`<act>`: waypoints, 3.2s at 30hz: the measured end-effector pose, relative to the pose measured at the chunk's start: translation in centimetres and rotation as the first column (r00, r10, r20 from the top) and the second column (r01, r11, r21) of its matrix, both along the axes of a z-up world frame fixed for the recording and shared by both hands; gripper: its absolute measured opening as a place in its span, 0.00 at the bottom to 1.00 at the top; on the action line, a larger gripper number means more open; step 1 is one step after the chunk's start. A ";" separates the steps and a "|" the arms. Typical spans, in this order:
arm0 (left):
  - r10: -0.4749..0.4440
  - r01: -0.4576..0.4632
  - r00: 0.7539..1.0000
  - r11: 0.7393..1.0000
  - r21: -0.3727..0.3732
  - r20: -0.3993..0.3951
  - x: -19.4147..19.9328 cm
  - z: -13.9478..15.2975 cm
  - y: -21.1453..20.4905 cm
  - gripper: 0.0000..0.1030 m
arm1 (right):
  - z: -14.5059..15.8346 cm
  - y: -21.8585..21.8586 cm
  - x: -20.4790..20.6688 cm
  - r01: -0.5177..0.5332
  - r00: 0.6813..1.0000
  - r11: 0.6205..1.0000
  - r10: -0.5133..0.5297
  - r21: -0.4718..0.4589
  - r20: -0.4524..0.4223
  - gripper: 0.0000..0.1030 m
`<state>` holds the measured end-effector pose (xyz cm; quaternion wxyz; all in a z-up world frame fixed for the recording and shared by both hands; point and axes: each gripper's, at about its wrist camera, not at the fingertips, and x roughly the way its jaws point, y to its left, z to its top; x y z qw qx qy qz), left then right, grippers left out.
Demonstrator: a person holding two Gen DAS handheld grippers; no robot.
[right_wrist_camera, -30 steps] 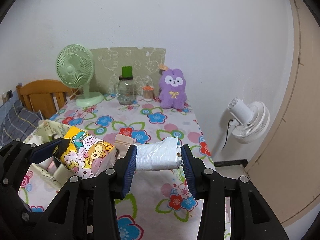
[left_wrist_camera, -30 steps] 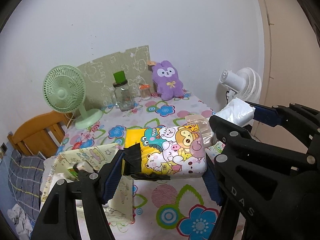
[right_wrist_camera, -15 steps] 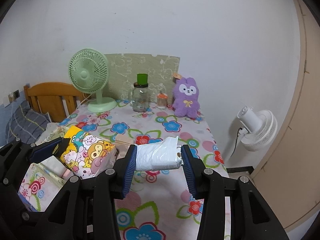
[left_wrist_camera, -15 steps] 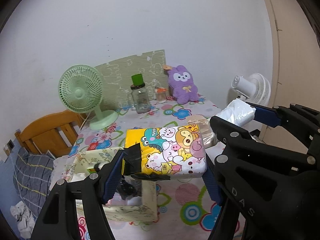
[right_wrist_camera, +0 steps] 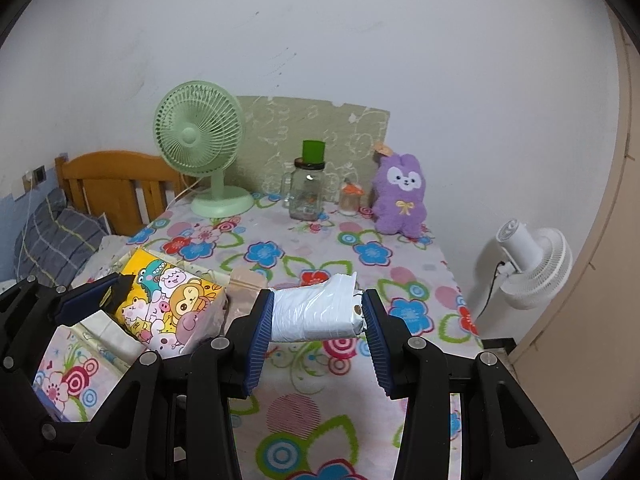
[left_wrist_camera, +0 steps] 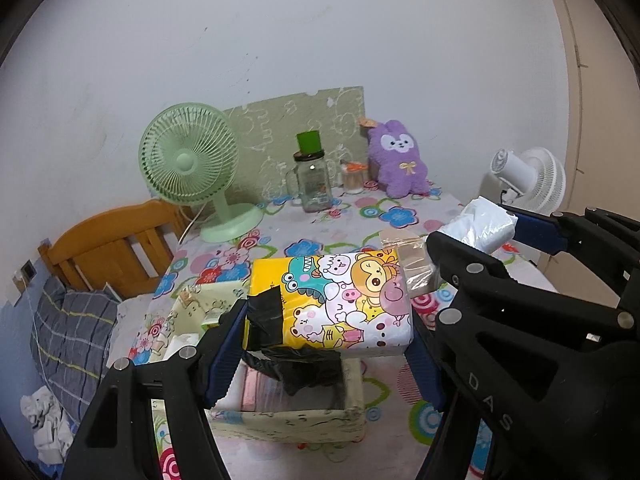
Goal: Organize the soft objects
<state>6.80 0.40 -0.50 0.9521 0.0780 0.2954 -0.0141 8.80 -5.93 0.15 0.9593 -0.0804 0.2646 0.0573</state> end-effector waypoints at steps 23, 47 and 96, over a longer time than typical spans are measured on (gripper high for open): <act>0.051 -0.058 0.992 0.997 -0.056 -0.116 2.8 -4.4 5.5 0.73 | -4.1 5.9 3.9 -0.072 0.991 0.997 0.069 -0.017 -0.112 0.45; 0.080 -0.103 0.979 0.987 -0.121 -0.186 2.9 -5.1 8.3 0.90 | -5.7 9.7 5.8 -0.229 0.947 0.970 0.242 0.083 -0.213 0.51; 0.031 -0.033 0.999 0.995 -0.089 -0.027 -1.7 0.8 0.0 0.96 | 0.8 -1.9 -1.8 -0.045 0.999 0.994 0.045 0.104 -0.002 0.93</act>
